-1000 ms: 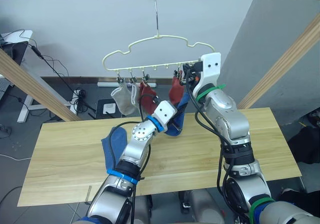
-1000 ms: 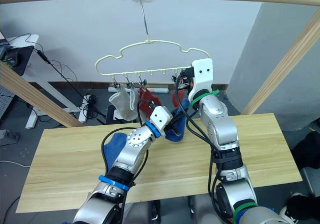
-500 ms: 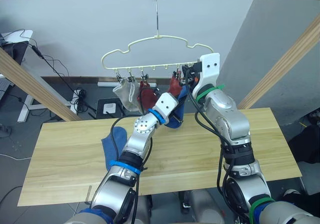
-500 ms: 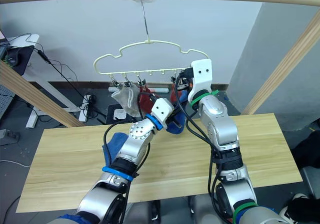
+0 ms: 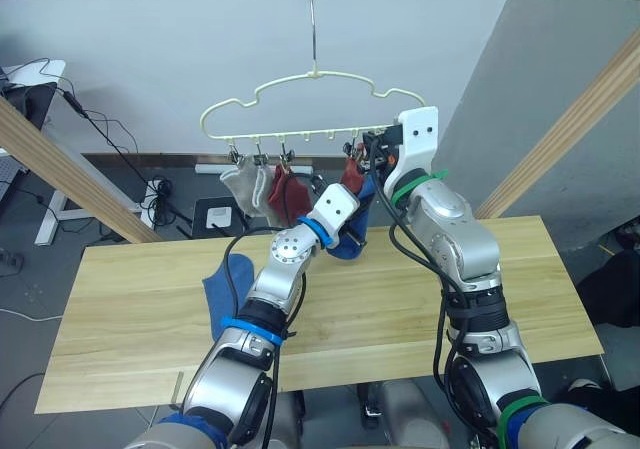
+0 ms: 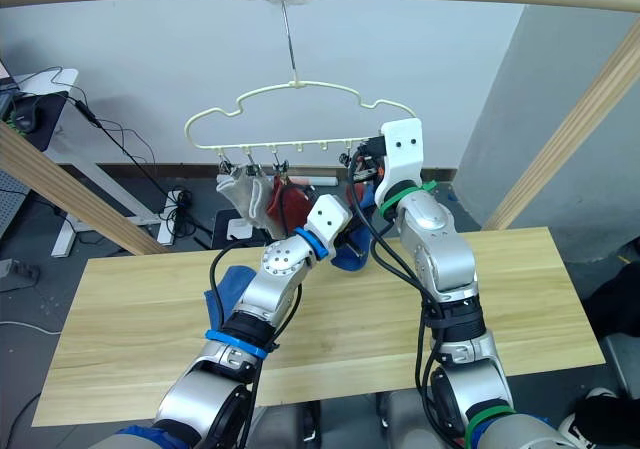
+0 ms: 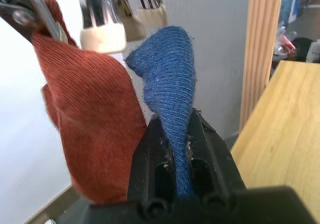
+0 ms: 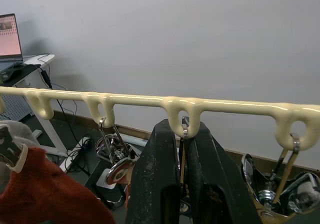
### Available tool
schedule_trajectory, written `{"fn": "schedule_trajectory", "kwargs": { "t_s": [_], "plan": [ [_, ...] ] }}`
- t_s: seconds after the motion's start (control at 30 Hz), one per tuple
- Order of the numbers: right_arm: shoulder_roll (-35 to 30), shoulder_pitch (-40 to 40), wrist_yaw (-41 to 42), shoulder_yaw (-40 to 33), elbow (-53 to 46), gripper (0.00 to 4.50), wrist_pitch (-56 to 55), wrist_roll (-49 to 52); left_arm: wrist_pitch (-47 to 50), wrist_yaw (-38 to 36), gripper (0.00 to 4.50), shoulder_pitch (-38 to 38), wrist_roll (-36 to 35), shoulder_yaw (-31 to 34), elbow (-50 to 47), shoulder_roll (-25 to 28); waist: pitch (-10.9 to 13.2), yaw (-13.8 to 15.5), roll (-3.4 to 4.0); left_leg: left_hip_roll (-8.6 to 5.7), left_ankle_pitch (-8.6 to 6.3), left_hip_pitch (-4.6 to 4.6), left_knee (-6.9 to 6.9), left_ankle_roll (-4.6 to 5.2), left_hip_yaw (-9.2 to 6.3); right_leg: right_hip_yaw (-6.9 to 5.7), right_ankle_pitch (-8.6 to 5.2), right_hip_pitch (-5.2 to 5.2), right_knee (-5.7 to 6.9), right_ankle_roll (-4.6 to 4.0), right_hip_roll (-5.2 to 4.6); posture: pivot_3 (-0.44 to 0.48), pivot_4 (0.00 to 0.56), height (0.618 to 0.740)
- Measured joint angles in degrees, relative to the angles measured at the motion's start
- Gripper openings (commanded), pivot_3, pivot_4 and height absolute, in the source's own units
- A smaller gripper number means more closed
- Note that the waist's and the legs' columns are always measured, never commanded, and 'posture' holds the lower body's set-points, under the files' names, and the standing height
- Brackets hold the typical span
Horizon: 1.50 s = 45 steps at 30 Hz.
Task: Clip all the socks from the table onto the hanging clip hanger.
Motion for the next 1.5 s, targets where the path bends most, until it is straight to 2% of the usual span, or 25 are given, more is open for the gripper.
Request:
{"fn": "schedule_trajectory", "kwargs": {
  "t_s": [0.63,0.67,0.7,0.77,0.9,0.93,1.07,1.3,1.5],
  "plan": [
    [0.03,0.12,0.24,0.38,0.0,0.0,0.33,0.13,-0.31,1.17,0.01,-1.18,-0.49,1.83,-0.41,-0.82,0.0,0.0,0.0,0.0,0.0,0.0,0.0,0.0,0.0,0.0,0.0,0.0,0.0,0.0,0.0,-0.229,0.259,0.74],
    [0.12,0.26,0.28,0.36,-0.13,0.6,0.33,0.22,-0.32,1.18,0.0,-1.17,-0.49,1.85,-0.42,-0.88,0.0,0.01,0.0,0.0,0.0,0.0,0.0,0.0,-0.01,-0.01,0.0,0.0,0.0,0.0,0.0,-0.229,0.259,0.74],
    [0.21,0.56,0.33,0.31,-0.3,0.88,0.36,0.39,-0.33,1.18,0.0,-1.17,-0.49,1.85,-0.42,-0.9,0.0,0.02,0.0,0.0,0.0,0.0,0.0,0.0,-0.01,-0.01,0.0,0.0,0.0,0.0,0.0,-0.229,0.259,0.74],
    [0.35,1.07,0.37,0.3,-0.42,1.77,0.68,0.83,-0.35,1.19,0.0,-1.17,-0.49,1.85,-0.42,-0.91,0.0,0.01,0.0,0.0,0.0,0.0,0.0,0.0,0.01,0.0,0.0,0.0,0.0,0.0,0.0,-0.229,0.259,0.74],
    [0.45,2.09,0.03,0.2,-2.11,3.03,2.74,1.4,-0.45,1.14,0.0,-1.12,-0.8,1.96,-0.56,-1.14,0.0,0.01,0.0,0.0,0.0,-0.01,-0.01,0.0,0.0,0.0,0.0,-0.01,0.0,0.0,0.0,-0.229,0.26,0.74],
    [0.38,2.74,0.03,0.26,-3.61,3.03,3.38,1.66,-0.44,1.05,0.0,-1.02,-1.09,2.04,-0.8,-1.28,0.0,0.02,0.0,0.01,0.0,-0.02,-0.02,0.0,0.0,0.0,0.0,-0.01,-0.01,0.0,0.0,-0.231,0.26,0.74],
    [-0.62,6.03,0.38,1.53,-10.41,3.07,6.31,1.98,0.68,-0.43,1.03,-0.2,-3.27,2.39,-3.47,-1.41,0.0,-0.01,0.0,0.0,0.0,-0.03,-0.03,0.0,0.0,0.0,0.0,-0.02,-0.03,0.01,0.0,-0.235,0.26,0.74],
    [-4.62,10.48,1.42,3.99,-21.46,3.07,9.31,1.88,7.48,-6.46,3.11,3.35,-7.88,2.39,-11.23,0.9,0.0,-0.38,0.0,0.02,0.0,-0.02,0.0,-0.01,-0.03,0.0,-0.01,-0.01,0.0,0.02,0.05,-0.24,0.267,0.74],
    [-5.89,12.33,0.15,4.16,-26.04,3.07,9.51,1.21,15.37,-12.8,3.11,5.7,-12.99,2.65,-21.12,6.76,0.0,-1.06,0.0,0.03,0.01,0.01,0.0,-0.02,-0.05,0.02,-0.01,-0.01,0.02,0.02,0.08,-0.24,0.268,0.74]
  ]
}}
